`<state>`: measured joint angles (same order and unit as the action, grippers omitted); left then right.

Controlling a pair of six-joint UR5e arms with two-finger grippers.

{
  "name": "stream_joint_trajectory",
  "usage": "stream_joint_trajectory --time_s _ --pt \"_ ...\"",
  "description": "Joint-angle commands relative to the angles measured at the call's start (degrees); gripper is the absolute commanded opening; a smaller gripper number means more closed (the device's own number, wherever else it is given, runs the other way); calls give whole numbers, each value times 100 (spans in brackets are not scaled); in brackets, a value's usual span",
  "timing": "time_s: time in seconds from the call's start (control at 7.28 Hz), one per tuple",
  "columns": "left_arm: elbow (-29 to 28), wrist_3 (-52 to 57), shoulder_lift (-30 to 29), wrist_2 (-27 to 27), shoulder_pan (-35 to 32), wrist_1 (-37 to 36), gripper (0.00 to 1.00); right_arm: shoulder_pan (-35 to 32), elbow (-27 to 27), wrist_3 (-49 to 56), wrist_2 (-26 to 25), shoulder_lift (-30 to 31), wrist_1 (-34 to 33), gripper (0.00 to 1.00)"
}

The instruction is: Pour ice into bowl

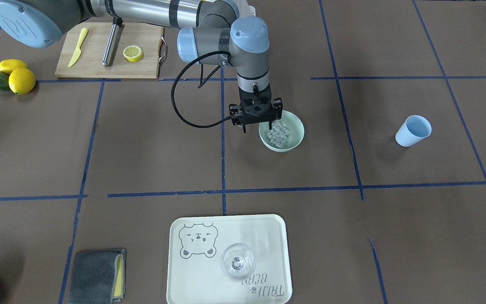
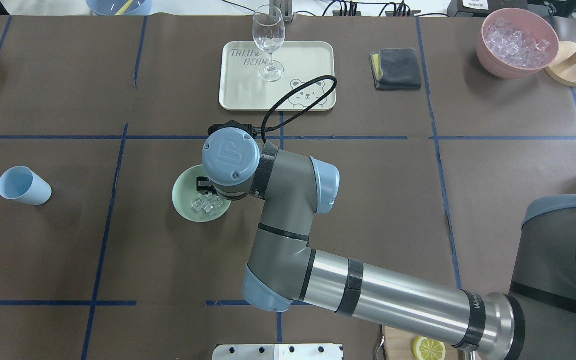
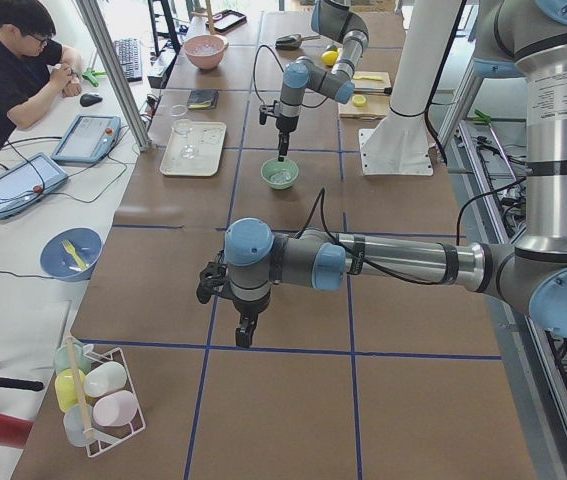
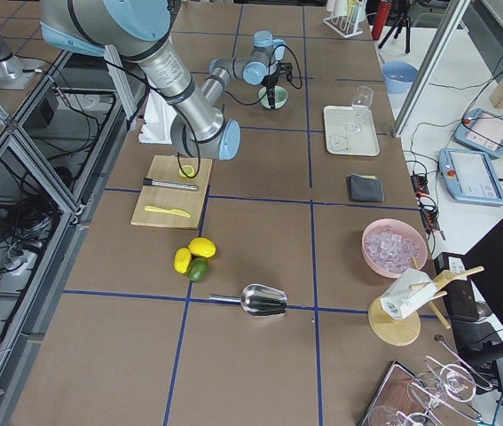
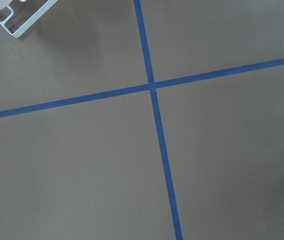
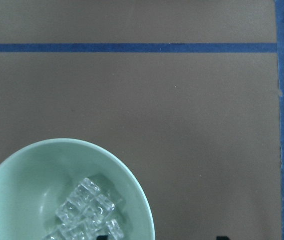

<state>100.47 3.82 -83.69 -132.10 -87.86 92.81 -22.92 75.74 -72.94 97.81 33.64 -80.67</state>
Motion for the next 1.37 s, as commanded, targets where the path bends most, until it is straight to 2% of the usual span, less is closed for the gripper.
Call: stream_joint_trajectory --time_s 0.0,0.14,0.27,0.55,0.69,0.96,1.24 --pt "-1 5 2 0 -3 0 100 -2 -103 8 -7 -24 34 67" --pt "-1 5 2 0 -3 0 100 -2 -103 -1 -7 -33 42 57" --pt "-1 5 2 9 -3 0 100 -2 -112 8 2 -25 69 37" --pt "-10 5 2 9 -3 0 100 7 -138 -1 2 -33 165 10" --pt "-10 5 2 18 -3 0 100 7 -165 -10 10 -42 166 0" --pt "-10 5 2 18 -3 0 100 7 -130 -27 10 -68 166 0" --pt "-10 5 2 18 -3 0 100 -37 359 -19 124 -51 227 0"
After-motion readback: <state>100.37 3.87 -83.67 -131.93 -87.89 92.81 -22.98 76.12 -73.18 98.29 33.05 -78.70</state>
